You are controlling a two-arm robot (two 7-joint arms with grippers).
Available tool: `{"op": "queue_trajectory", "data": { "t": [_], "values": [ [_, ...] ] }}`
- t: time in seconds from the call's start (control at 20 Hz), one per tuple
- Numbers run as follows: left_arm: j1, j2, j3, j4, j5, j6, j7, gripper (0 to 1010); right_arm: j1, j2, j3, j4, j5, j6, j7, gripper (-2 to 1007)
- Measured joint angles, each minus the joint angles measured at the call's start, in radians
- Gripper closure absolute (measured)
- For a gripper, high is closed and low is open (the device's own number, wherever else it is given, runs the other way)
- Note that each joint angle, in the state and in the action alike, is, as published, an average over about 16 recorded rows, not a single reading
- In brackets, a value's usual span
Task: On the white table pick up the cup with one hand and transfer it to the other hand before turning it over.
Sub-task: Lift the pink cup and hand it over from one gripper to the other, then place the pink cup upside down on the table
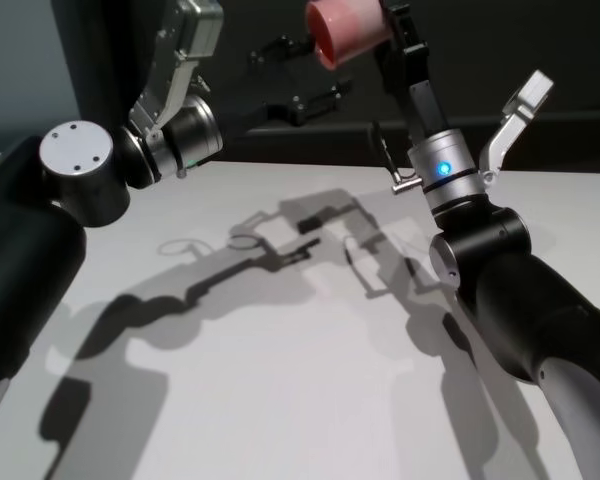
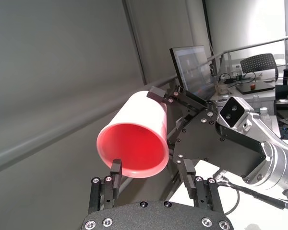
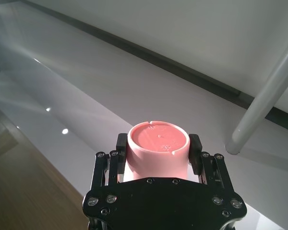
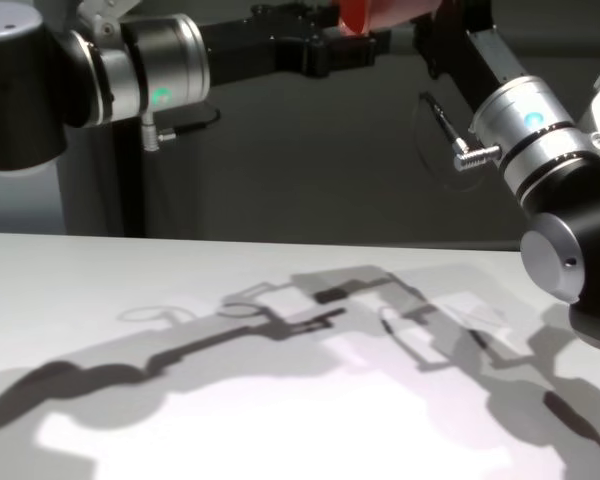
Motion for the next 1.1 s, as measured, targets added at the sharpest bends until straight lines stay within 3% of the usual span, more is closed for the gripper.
{"op": "queue_trajectory", "data": {
  "t": [0.25,0.5,0.75,1.1],
  "values": [
    [0.070,0.046,-0.020,-0.103,0.002,0.047,0.078,105,0.000,0.000,0.000,0.000,0.000,0.000,0.000,266],
    [0.154,0.079,-0.054,-0.208,0.014,0.099,0.190,33,0.000,0.000,0.000,0.000,0.000,0.000,0.000,266],
    [0.240,0.096,-0.099,-0.303,0.037,0.150,0.324,9,0.000,0.000,0.000,0.000,0.000,0.000,-0.001,266],
    [0.348,0.096,-0.163,-0.402,0.077,0.200,0.478,9,0.000,0.000,0.000,0.000,0.000,0.000,-0.001,266]
  ]
}}
